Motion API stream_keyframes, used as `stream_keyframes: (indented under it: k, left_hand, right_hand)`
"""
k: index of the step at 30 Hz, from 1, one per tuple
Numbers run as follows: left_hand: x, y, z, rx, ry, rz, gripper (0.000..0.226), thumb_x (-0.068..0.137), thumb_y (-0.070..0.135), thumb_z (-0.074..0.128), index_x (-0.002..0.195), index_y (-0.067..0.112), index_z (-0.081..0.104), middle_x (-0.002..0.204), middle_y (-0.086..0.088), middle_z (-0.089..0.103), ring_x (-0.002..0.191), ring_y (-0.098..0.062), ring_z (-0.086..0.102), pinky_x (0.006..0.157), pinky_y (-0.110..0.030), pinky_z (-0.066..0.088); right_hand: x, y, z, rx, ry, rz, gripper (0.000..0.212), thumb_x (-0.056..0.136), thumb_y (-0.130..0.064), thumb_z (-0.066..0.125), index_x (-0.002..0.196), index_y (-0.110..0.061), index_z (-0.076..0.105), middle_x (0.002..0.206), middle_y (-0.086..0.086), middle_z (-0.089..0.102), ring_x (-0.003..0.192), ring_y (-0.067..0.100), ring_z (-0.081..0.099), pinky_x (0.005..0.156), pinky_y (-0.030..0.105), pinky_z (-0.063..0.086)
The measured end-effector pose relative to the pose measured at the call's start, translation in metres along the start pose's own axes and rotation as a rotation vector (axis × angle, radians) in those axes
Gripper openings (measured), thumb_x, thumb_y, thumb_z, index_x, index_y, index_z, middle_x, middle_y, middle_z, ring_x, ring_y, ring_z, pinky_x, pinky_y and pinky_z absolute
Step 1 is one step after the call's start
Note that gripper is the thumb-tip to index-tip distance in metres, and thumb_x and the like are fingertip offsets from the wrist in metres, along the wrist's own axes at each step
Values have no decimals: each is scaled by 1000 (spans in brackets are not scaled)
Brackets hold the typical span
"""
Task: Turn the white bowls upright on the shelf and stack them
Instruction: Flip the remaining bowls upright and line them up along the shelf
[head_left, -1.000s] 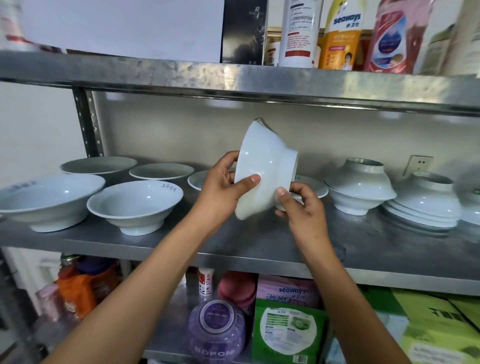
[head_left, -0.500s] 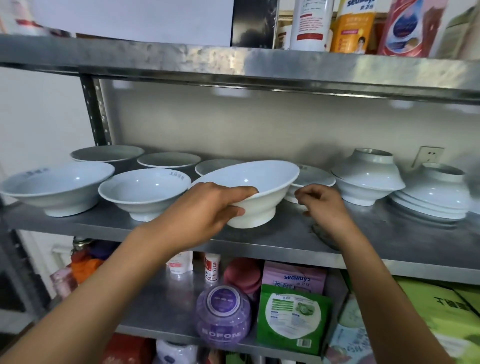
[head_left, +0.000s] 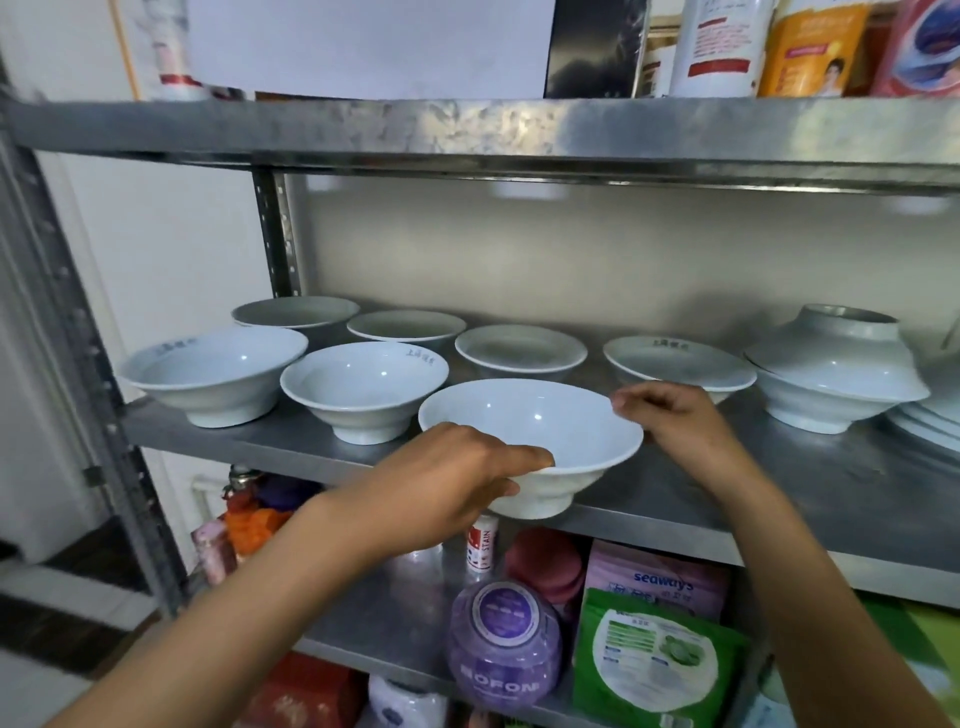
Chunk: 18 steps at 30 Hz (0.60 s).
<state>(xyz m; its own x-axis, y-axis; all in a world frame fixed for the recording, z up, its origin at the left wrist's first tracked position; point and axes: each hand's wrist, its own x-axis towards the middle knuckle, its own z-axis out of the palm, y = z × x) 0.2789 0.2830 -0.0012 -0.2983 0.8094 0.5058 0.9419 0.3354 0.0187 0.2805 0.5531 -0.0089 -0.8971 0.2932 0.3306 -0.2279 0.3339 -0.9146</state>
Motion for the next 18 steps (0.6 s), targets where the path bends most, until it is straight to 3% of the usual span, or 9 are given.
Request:
stream_keyframes:
  k: [3, 6, 8, 11, 13, 16, 18]
  left_hand:
    - [2, -3, 5, -25, -10, -8, 34, 88, 15, 61, 119, 28, 58, 83, -2, 70, 78, -23, 64, 64, -33, 49]
    - [7, -9, 8, -55, -2, -34, 33, 86, 10, 63, 115, 25, 62, 84, -1, 70, 79, -20, 61, 68, -32, 49]
    - [9, -13, 11, -99, -22, -51, 29, 87, 8, 62, 112, 22, 64, 90, 0, 70, 84, -17, 61, 72, -28, 48]
    - [12, -21, 15, -153, -73, -74, 23, 89, 8, 60, 106, 22, 65, 93, 5, 68, 83, 4, 59, 71, -15, 42]
    - [17, -29, 17, -193, -95, -105, 23, 90, 9, 60, 107, 22, 65, 97, 11, 69, 85, 14, 56, 75, -14, 43]
    - [23, -37, 20, -222, -101, -145, 26, 89, 8, 61, 111, 21, 67, 108, 14, 70, 101, 5, 60, 88, -16, 46]
    - [27, -43, 22, -217, -117, -163, 23, 88, 8, 61, 106, 21, 68, 103, 14, 70, 97, 3, 61, 87, -17, 46]
  right_hand:
    - [4, 4, -4, -27, 10, -21, 16, 83, -7, 71, 79, -21, 74, 82, -1, 75, 74, 9, 67, 69, 16, 53]
    - [8, 8, -4, -34, 48, -23, 15, 83, -8, 71, 79, -22, 74, 86, 1, 75, 81, 16, 67, 80, 30, 53]
    - [9, 10, 0, -41, 77, -28, 14, 84, -10, 70, 80, -23, 73, 85, -2, 75, 83, 17, 67, 81, 30, 52]
    - [13, 11, 4, -110, 113, -43, 13, 87, -12, 67, 83, -23, 75, 83, -8, 73, 81, 13, 66, 77, 26, 50]
    - [17, 11, 5, -205, 128, -39, 12, 88, -16, 65, 88, -20, 77, 85, -8, 74, 83, 11, 67, 78, 27, 49]
    - [21, 10, 6, -272, 127, -24, 16, 91, -19, 61, 96, -16, 76, 90, -4, 75, 88, 15, 68, 81, 29, 49]
    - [24, 8, 7, -310, 126, -15, 19, 92, -21, 59, 99, -15, 76, 91, -3, 74, 91, 16, 67, 78, 26, 47]
